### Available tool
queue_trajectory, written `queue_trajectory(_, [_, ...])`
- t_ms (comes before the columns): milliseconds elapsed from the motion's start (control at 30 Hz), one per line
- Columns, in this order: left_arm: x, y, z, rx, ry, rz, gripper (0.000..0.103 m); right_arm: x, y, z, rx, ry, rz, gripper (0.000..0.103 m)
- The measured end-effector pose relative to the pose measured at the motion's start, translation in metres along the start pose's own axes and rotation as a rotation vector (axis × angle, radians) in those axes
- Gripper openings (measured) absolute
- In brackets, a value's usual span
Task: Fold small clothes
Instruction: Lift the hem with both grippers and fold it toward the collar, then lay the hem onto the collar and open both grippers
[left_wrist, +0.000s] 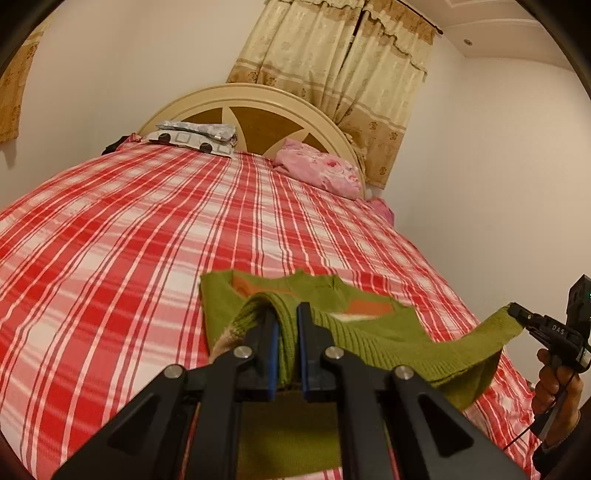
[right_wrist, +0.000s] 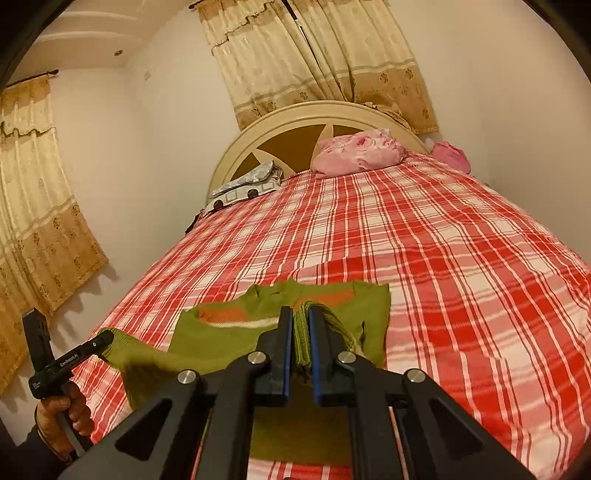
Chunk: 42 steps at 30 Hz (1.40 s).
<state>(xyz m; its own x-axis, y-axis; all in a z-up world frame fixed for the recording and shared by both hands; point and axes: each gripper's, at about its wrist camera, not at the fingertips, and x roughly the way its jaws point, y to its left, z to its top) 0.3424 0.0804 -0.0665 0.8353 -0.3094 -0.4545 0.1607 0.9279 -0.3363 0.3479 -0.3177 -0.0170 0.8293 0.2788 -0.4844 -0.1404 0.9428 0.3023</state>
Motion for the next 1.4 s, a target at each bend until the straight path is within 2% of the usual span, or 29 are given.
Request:
queue_trajectory(267, [0.067,0.014,0.022,0.021,0.043,0.053,0.009,0.079,-0.017,0.034,0.019,0.059,-0.019,0.007])
queue_trajectory(500, [0.132,0.027,0.022,0.047,0.136,0.121,0.010,0.158,-0.042,0.036,0.031,0.170,-0.056,0.007])
queue_trajectory(633, [0.156,0.034,0.013,0.043,0.163,0.179,0.021,0.205,-0.067,0.031,0.063,0.237,-0.092,0.008])
queue_trajectory(700, [0.159,0.034,0.010,0.049,0.162,0.201,0.031,0.222,-0.075,0.030,0.060,0.264,-0.122,0.008])
queue_trajectory(733, [0.158,0.034,0.010,0.048,0.154,0.205,0.041,0.230,-0.080,0.030,0.066,0.279,-0.146,0.009])
queue_trajectory(767, [0.156,0.035,0.009,0.043,0.152,0.212,0.052,0.233,-0.083,0.030,0.065,0.286,-0.156,0.009])
queue_trajectory(867, [0.147,0.041,0.006,0.021,0.155,0.230,0.055,0.231,-0.082,0.028,0.032,0.282,-0.166,0.016])
queue_trajectory(900, [0.144,0.043,0.005,0.011,0.161,0.232,0.055,0.227,-0.081,0.026,0.021,0.281,-0.161,0.025])
queue_trajectory(933, [0.136,0.046,0.004,-0.002,0.159,0.226,0.055,0.221,-0.080,0.023,0.018,0.283,-0.150,0.040])
queue_trajectory(1000, [0.121,0.048,0.001,-0.013,0.153,0.221,0.055,0.206,-0.081,0.018,0.034,0.284,-0.125,0.056])
queue_trajectory(1133, [0.093,0.047,-0.013,0.046,0.144,0.256,0.069,0.176,-0.084,0.006,0.026,0.277,-0.123,0.057])
queue_trajectory(1267, [0.096,0.032,-0.021,0.134,0.178,0.280,0.069,0.157,-0.078,-0.005,-0.016,0.276,-0.131,0.057])
queue_trajectory(1333, [0.108,0.022,-0.017,0.184,0.192,0.270,0.072,0.156,-0.069,-0.006,-0.035,0.283,-0.091,0.057])
queue_trajectory(1400, [0.125,0.014,-0.014,0.261,0.210,0.303,0.072,0.164,-0.055,-0.007,-0.065,0.306,-0.026,0.057])
